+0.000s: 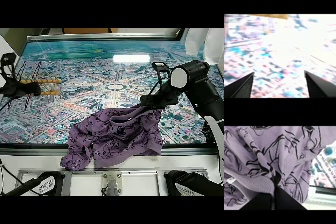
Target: Fold the clothes and pants, and hang the long-sleeved shirts on hangers.
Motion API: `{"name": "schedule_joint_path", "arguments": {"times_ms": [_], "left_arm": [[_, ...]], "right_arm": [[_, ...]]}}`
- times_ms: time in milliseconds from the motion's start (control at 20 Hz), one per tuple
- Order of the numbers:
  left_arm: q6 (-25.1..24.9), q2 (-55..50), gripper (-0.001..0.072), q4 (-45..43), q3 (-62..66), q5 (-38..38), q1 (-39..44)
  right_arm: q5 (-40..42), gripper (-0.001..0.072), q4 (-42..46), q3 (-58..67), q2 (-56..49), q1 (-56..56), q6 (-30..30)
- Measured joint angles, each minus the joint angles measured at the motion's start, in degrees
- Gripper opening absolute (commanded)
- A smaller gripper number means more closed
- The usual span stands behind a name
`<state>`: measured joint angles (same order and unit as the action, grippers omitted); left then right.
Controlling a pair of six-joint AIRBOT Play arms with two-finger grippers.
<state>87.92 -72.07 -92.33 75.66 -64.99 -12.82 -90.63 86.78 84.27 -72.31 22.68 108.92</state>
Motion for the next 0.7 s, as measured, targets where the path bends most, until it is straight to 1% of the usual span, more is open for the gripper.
{"name": "schedule_joint_path", "arguments": {"times_ms": [200, 400, 500, 700], "left_arm": [[-1.6, -8.9, 0.0711, -2.7, 0.0, 7.3, -6.6], [-2.2, -17.8, 0.0712, -7.7, 1.0, 14.6, -8.2], [-2.3, -22.5, 0.0711, -10.0, 3.5, 15.9, -8.5], [-2.5, -31.3, 0.0711, -12.1, 10.5, 14.9, -8.8]], "right_arm": [[0.0, 0.0019, 0.0, 0.0, 0.0, 0.0, 0.0], [0.0, 0.0019, 0.0, 0.0, 0.0, 0.0, 0.0], [0.0, 0.0019, 0.0, 0.0, 0.0, 0.0, 0.0], [0.0, 0.0019, 0.0, 0.0, 0.0, 0.0, 0.0]]}}
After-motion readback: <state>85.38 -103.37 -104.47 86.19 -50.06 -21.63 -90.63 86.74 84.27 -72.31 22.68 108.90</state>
